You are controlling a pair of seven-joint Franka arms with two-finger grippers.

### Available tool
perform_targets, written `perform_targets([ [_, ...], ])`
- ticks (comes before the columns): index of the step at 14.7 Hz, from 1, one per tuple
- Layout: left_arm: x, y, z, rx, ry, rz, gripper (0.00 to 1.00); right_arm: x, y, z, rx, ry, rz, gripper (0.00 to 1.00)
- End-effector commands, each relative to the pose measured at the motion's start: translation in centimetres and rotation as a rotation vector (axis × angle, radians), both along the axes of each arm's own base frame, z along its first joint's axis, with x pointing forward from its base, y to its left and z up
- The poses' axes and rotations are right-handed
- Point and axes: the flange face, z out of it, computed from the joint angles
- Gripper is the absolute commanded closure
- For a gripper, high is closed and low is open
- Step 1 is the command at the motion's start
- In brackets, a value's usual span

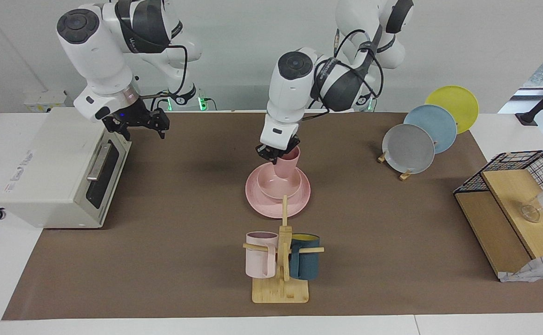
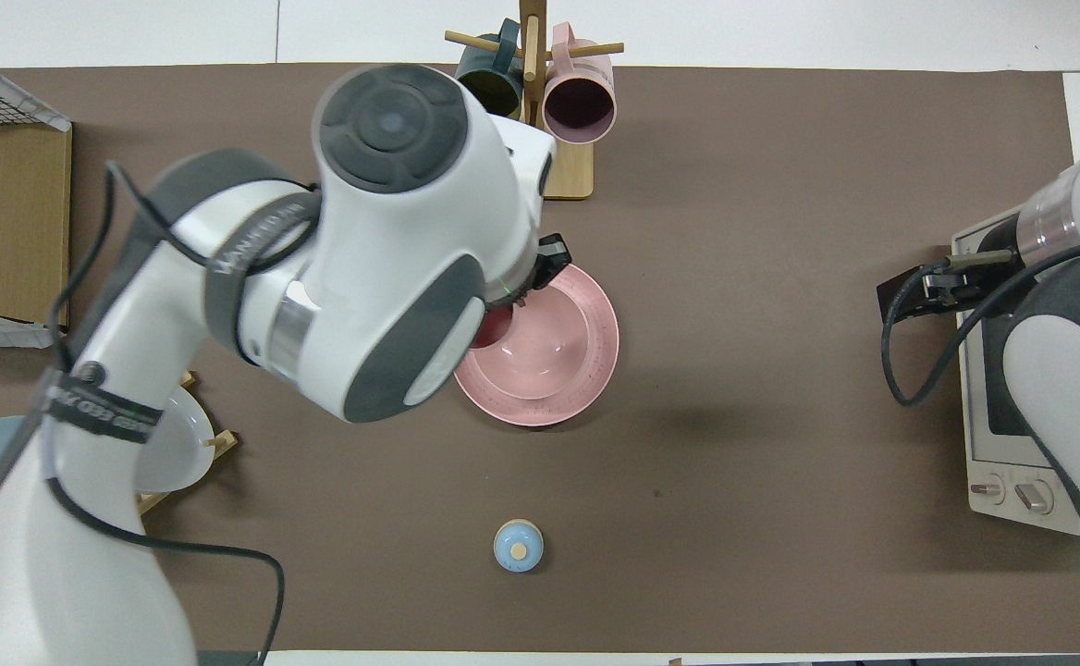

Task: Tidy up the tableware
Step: 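Carry the cup over the bowl while the right gripper withdraws, then lower the pink cup into the bowl and open the left gripper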

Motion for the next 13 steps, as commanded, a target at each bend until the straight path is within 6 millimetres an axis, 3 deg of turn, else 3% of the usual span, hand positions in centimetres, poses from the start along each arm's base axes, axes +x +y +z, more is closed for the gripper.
perform_targets([
  [1,-0.8,-0.6,-2.1,0.025,-0.008,0.021,1.00,-0.2,-0.6,0.0,-0.002,-0.013,0.017,0.00],
  [4,-0.9,-1.3,-4.8,0.022,-0.008,0.043,1.00,-0.3,-0.9,-0.1,-0.024,0.013,0.019,0.00],
  [7,-1.1,-1.4,-6.0,0.020,-0.010,0.043,1.00,-0.4,-1.1,-0.2,-0.019,0.017,0.006,0.00],
  [11,-1.2,-1.5,-6.9,0.013,-0.018,0.043,1.00,-0.3,-1.9,1.3,-0.012,-0.015,-0.013,0.00],
  [12,-1.1,-1.5,-7.5,0.017,-0.015,0.044,1.00,0.0,-2.8,2.7,-0.016,-0.032,-0.025,0.00],
  [13,-1.0,-1.5,-7.9,0.018,-0.013,0.043,1.00,0.4,-3.9,2.8,-0.012,-0.012,-0.048,0.00],
])
